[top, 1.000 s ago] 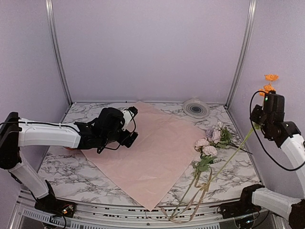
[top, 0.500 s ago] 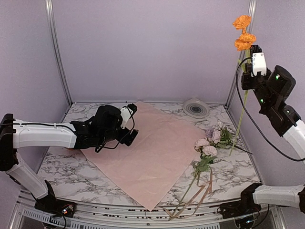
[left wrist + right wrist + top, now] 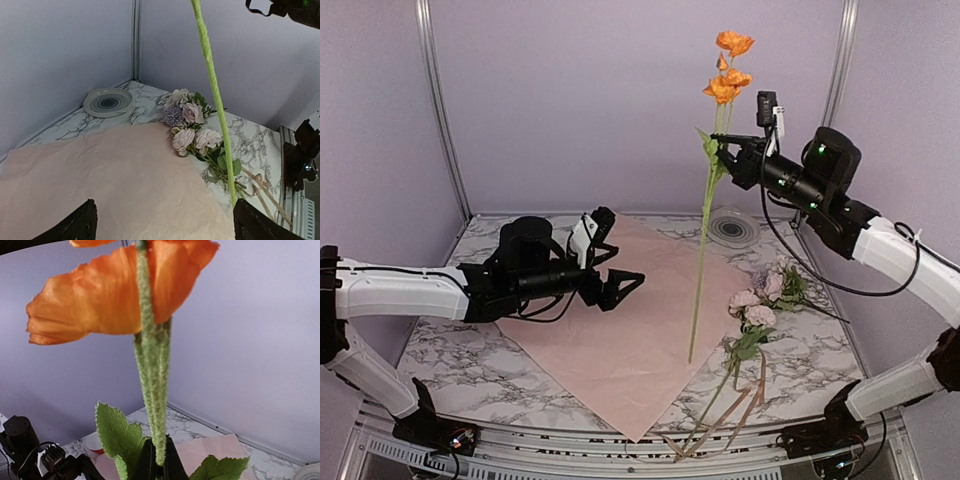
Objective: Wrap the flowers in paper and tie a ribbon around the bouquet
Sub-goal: Pass from the right arm to the left
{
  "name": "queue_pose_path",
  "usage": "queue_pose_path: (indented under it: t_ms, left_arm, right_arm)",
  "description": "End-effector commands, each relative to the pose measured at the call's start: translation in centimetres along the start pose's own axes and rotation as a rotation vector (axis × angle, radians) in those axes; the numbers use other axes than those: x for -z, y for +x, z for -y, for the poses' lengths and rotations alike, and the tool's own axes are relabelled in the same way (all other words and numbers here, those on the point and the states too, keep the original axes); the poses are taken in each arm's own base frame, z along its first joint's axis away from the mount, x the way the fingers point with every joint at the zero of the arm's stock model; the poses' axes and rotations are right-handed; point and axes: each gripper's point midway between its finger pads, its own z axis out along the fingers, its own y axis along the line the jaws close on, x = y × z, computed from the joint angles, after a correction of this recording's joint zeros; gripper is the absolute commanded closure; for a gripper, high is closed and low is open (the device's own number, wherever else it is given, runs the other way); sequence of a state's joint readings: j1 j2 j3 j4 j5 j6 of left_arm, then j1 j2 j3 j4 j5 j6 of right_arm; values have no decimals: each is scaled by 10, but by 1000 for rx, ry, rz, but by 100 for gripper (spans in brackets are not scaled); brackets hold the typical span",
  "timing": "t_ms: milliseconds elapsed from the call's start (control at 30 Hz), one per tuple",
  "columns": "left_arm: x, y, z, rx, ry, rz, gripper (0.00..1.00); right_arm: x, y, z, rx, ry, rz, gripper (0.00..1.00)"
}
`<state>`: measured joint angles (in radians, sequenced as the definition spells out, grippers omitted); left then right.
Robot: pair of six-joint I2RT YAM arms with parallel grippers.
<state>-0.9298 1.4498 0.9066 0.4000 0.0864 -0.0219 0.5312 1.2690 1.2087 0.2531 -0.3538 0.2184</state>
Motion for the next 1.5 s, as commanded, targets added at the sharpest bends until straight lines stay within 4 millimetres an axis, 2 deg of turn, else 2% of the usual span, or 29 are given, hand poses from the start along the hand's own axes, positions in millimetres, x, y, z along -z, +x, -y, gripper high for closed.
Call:
queue_pose_path:
  t_ms: [0,100,233,367,600,833,900,1033,1133,1167,1200,1267,1333,1367,1433,1467]
  left_arm:
    - [1,-37,37,82,222,187,6]
    - [-10,-31,32,112,200,170,12]
    - [-21,-27,41,162,253,145,22]
    - [-33,-20,47,197,287,120,27]
    - [-43,-16,54,216,316,115,42]
    - [-50,-11,59,236,330,102,70]
    - [-51,-10,61,246,340,101,75]
    - [-51,-11,60,262,338,105,100]
    - [-48,-13,54,291,312,114,100]
    - [-47,-14,50,307,296,116,100]
    - [-46,-14,45,339,280,115,100]
    - [-44,-13,23,461,244,105,100]
    - [-43,-6,-6,611,197,76,100]
    - [-43,0,-20,678,167,53,100]
    - [-47,18,-44,781,89,-22,100]
    - [-49,40,-55,827,18,-109,100]
  right_arm:
    - [-25,-5,-59,-112,-252,37,100]
    - [-38,5,-70,-129,-296,14,100]
    - [-47,17,-78,-151,-325,-3,100]
    - [-51,24,-77,-167,-328,-11,100]
    - [-50,26,-77,-166,-327,-6,100]
    - [-50,30,-74,-161,-308,-13,100]
    - [-50,31,-73,-161,-306,-13,100]
    - [-50,33,-71,-156,-294,-16,100]
    - [-51,38,-63,-135,-243,-38,100]
    - [-52,41,-58,-126,-211,-50,92]
    - [-52,44,-52,-113,-174,-66,77]
    - [-52,51,-35,-87,-74,-103,39]
    - [-50,59,-11,-62,63,-147,10]
    - [-47,64,1,-52,131,-174,2]
    - [-40,73,27,-33,265,-224,0]
    - [-35,78,39,-27,326,-248,0]
